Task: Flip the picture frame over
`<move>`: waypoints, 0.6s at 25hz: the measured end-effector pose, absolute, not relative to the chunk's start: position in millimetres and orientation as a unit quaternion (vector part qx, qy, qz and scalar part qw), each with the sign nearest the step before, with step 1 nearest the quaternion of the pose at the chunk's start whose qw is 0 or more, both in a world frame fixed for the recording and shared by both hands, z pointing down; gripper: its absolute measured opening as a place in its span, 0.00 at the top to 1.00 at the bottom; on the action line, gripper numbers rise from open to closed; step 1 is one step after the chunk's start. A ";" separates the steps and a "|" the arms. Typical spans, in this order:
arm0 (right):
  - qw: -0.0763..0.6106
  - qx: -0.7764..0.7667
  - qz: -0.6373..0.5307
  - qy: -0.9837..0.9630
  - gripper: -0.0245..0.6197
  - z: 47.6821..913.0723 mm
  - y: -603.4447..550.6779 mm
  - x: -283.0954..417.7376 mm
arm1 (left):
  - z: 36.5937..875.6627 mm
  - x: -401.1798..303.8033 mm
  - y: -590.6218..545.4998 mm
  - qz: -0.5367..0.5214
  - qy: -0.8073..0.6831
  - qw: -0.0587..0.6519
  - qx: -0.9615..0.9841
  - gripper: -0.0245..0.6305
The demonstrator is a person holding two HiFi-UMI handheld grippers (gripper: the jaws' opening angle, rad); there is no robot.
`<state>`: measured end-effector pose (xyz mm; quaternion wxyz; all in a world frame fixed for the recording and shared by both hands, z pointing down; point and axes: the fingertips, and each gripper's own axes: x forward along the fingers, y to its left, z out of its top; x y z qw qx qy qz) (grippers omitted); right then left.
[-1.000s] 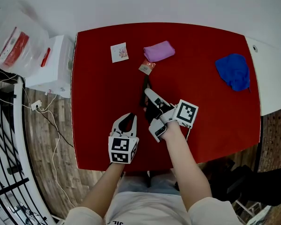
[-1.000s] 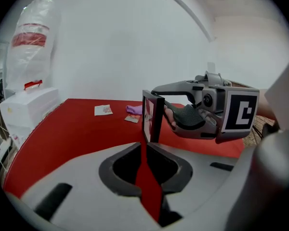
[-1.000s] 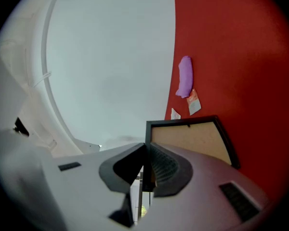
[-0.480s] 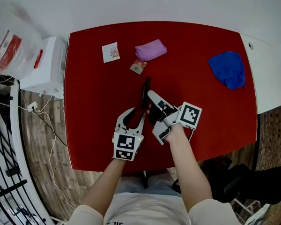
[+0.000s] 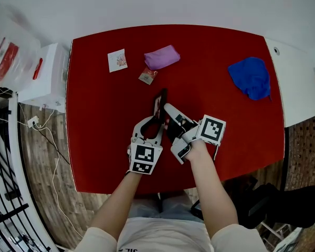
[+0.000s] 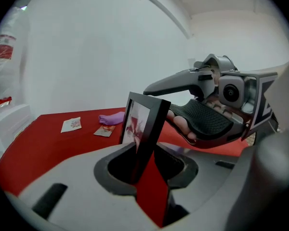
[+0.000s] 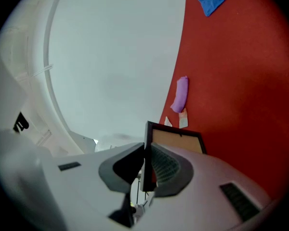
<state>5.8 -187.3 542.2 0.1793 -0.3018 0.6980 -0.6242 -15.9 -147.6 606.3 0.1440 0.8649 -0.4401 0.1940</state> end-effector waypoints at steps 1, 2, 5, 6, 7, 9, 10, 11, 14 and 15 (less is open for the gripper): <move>0.172 -0.307 -0.621 0.700 0.90 542.4 -187.2 8.9 | 606.8 -14.1 -147.6 0.195 -0.440 0.144 0.865 0.78; 0.162 -0.316 -0.614 0.705 0.90 542.0 -187.2 12.9 | 607.7 -12.0 -147.4 0.197 -0.439 0.143 0.865 0.78; 0.112 -0.362 -0.574 0.726 0.90 536.7 -188.5 28.9 | 609.0 -9.4 -148.1 0.197 -0.443 0.144 0.863 0.78; 0.091 -0.374 -0.556 0.737 0.89 532.9 -189.9 32.8 | 607.6 -9.8 -149.4 0.195 -0.446 0.143 0.862 0.79; 0.070 -0.384 -0.537 0.748 0.86 528.7 -191.8 35.3 | 607.0 -10.0 -150.2 0.195 -0.448 0.142 0.861 0.79; 0.033 -0.392 -0.505 0.769 0.79 520.6 -195.1 35.5 | 609.7 -8.2 -149.2 0.199 -0.452 0.139 0.858 0.79; 0.015 -0.394 -0.491 0.777 0.77 517.4 -196.4 33.9 | 612.4 -6.6 -147.9 0.202 -0.454 0.138 0.857 0.79; -0.004 -0.398 -0.477 0.784 0.75 515.7 -197.7 32.3 | 614.4 -5.0 -147.0 0.205 -0.456 0.135 0.856 0.79; -0.059 -0.407 -0.449 0.793 0.73 522.9 -198.4 26.3 | 615.6 -0.1 -146.4 0.215 -0.460 0.123 0.853 0.79; -0.073 -0.405 -0.449 0.793 0.73 528.5 -196.7 22.6 | 615.8 1.1 -146.2 0.217 -0.462 0.120 0.852 0.79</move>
